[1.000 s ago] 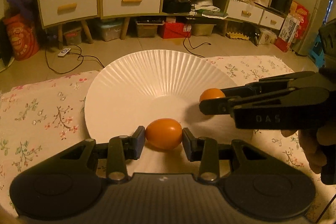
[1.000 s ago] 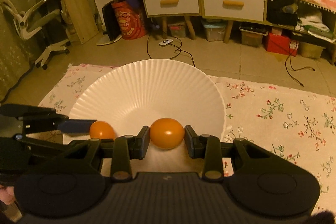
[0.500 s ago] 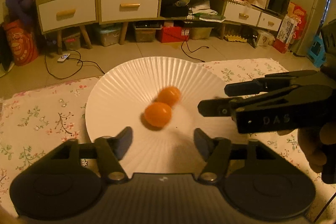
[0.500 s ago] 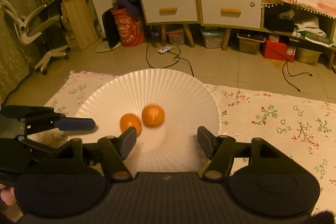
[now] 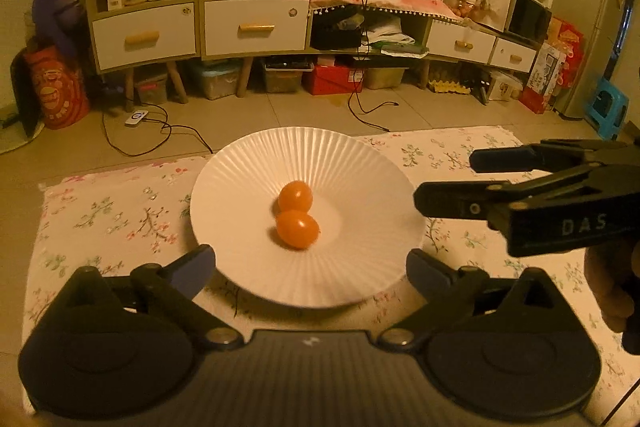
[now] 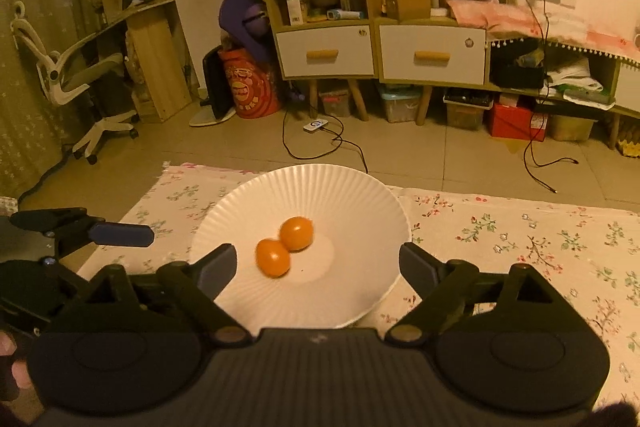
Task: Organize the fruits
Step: 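Move both open tools back from the plate to the fruit cluster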
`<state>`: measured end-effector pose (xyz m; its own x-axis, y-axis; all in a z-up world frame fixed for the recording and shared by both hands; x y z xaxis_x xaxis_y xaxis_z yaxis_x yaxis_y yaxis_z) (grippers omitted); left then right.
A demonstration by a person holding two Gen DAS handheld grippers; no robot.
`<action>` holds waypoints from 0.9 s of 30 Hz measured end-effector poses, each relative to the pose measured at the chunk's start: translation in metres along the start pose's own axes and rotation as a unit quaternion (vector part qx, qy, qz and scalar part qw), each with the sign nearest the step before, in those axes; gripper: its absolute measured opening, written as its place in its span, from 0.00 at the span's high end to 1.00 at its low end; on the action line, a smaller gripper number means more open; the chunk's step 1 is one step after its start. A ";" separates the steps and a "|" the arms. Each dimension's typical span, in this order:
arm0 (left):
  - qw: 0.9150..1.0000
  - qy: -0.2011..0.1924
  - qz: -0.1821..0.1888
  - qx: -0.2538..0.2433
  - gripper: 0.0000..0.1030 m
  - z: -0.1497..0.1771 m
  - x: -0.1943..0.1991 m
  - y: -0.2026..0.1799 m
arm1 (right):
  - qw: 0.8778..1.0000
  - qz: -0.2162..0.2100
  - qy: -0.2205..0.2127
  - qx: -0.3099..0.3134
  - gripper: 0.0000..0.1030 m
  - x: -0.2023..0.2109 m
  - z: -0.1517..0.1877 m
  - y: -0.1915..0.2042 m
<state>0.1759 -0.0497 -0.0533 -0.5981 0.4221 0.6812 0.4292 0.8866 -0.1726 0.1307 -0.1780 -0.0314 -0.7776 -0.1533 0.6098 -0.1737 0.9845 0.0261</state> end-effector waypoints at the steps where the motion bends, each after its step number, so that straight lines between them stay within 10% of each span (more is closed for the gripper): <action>1: 1.000 0.000 -0.001 0.000 0.00 0.002 0.003 0.000 | 1.000 -0.001 -0.002 0.001 0.14 0.004 0.001 0.002; 27: 1.000 -0.005 0.003 0.010 0.00 0.075 0.061 0.010 | 1.000 0.001 0.011 0.026 0.10 0.046 0.060 0.040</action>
<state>0.0932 -0.0010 -0.0668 -0.6022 0.4287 0.6734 0.4183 0.8880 -0.1913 0.0518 -0.1506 -0.0496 -0.7646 -0.1492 0.6271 -0.2036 0.9789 -0.0153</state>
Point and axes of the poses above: each gripper's, at about its wrist camera, not at the fingertips, and x roughly against the way its jaws point, y to its left, z to its underside, the point moved 8 cm from there along -x, roughly the way its jaws point, and after that the axes turned 7 degrees about x, right-handed, at the moved point
